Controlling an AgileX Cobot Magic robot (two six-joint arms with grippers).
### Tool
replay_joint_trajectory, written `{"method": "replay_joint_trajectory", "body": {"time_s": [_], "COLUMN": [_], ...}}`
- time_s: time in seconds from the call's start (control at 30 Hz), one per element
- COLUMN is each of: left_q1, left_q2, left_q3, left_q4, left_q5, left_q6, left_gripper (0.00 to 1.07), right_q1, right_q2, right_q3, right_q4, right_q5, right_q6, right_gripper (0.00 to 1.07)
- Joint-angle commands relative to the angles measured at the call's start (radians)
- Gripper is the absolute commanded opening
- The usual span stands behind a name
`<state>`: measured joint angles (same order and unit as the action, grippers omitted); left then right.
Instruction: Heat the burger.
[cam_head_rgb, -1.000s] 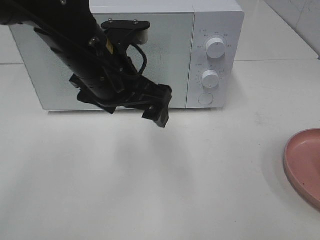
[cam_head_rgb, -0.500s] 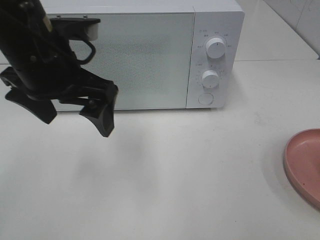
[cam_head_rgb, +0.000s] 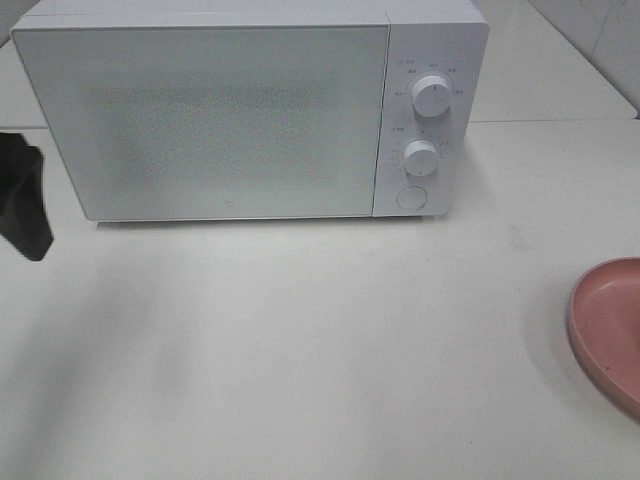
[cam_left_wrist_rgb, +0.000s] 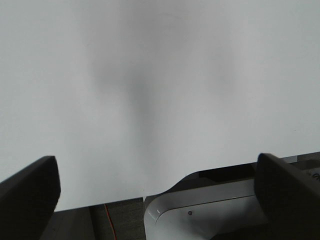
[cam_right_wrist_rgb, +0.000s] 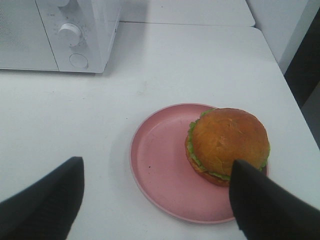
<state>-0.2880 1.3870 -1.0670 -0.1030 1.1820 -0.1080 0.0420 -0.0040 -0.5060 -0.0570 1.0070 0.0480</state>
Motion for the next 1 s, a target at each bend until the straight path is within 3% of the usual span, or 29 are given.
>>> {"method": "replay_joint_trajectory", "body": {"time_s": [0.03, 0.2, 0.5, 0.87, 1.0], "left_q1": [0.063, 0.103, 0.103, 0.103, 0.103], "left_q2": [-0.076, -0.178, -0.368, -0.644, -0.765], "left_q3": [0.072, 0.165, 0.340, 0.547, 0.546], "left_q4": [0.004, 0.041, 0.150, 0.161, 0.161], "left_q5": [0.008, 0.006, -0.003, -0.108, -0.108], "left_q6": [0.014, 0.025, 0.024, 0.012, 0.009], "left_gripper": [0.98, 0.98, 0.98, 0.98, 0.98], "right_q1": [-0.008, -0.008, -0.008, -0.008, -0.008], "right_q2": [-0.027, -0.027, -0.027, -0.027, -0.027], "right_q3": [0.005, 0.005, 0.005, 0.005, 0.005], "right_q4": [0.000, 0.000, 0.000, 0.000, 0.000], "right_q5": [-0.014, -0.014, -0.014, -0.014, -0.014], "right_q6": [-0.014, -0.014, -0.014, -0.014, -0.014], "right_gripper": [0.76, 0.76, 0.76, 0.76, 0.76]}}
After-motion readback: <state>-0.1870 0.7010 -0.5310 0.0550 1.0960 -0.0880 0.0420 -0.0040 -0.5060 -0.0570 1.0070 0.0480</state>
